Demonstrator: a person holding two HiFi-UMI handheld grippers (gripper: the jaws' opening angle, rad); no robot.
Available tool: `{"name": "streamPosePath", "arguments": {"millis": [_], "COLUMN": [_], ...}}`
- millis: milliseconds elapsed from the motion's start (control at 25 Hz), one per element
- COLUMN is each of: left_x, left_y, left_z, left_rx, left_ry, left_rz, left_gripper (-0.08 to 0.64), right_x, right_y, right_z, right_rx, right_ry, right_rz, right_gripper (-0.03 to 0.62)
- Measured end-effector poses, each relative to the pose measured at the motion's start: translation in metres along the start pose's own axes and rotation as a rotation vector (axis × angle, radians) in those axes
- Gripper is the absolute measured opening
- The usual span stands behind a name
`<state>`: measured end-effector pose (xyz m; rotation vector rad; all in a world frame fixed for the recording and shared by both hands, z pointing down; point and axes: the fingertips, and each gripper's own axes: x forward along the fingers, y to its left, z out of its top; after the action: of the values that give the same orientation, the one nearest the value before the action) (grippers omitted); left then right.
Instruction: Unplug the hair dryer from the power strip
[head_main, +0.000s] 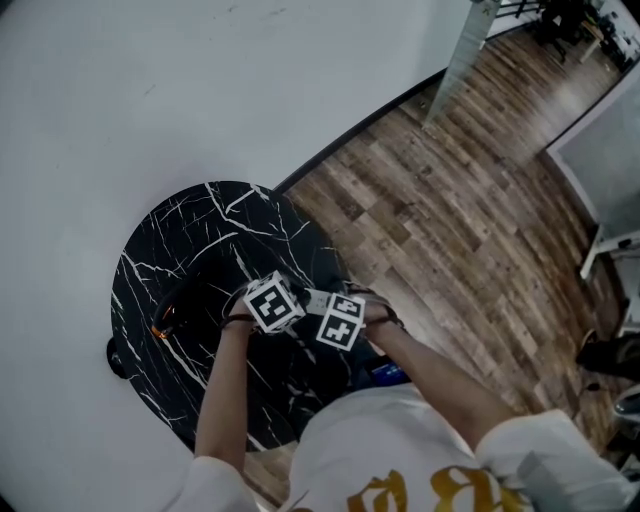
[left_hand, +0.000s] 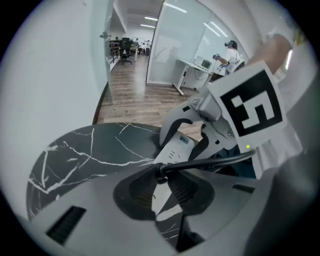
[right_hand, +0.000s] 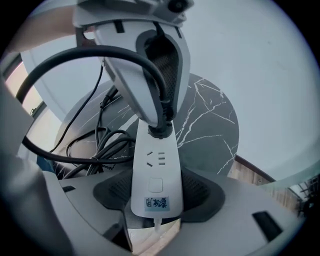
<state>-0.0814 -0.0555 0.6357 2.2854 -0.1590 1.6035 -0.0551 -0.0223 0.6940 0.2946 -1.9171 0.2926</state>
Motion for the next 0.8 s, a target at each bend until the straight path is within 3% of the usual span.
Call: {"name": "streamPosePath", "arguments": {"millis": [80,160,320,400,480,680,800], "left_x": [0.003,0.005,-0.001,-0.002,0.0,0.001,0.004], "left_y": [-0.005,-0.007,0.007,0.009,0.004,-0.004,-0.003], "left_z": [-0.006,-0.009,-0.008,-0.003,0.003,-0.008,-0.012], "left_rx": [0.068,0.092,0.05,0.021,0.035,0.121,0.101], "left_ry": [0.049,0.065,0.071,0.066,0.048,0.029,0.051], "left_rz": [0.079,0.111,0.028,-0.058,-0.088,0.109,0.097], "left_gripper": [0.063,0.06,0.06,0.061,0.063,0.06,0.06], "right_x": [0.0,0.0,0.0,0.0,0.0,-0.002,-0.001], "right_y": [-0.001,-0.001,0.001,0.0,0.0,0.0,0.001], "right_z": [0.0,0.0,0.002,0.003,0.002,0.003,0.001], "right_rx": [0.005,0.003,-0.003,0.004,0.022,0.04,0.02], "right_ry": [0.011,0.014,0.014,0.009,0.008,0.025,0.038], "right_rz": [-0.004,-0.006,-0.003,-0.003,-0.002,-0.004,-0.01], "right_gripper": [0.268,0.268,0.268,0.268,0.268,0.268,0.268]}}
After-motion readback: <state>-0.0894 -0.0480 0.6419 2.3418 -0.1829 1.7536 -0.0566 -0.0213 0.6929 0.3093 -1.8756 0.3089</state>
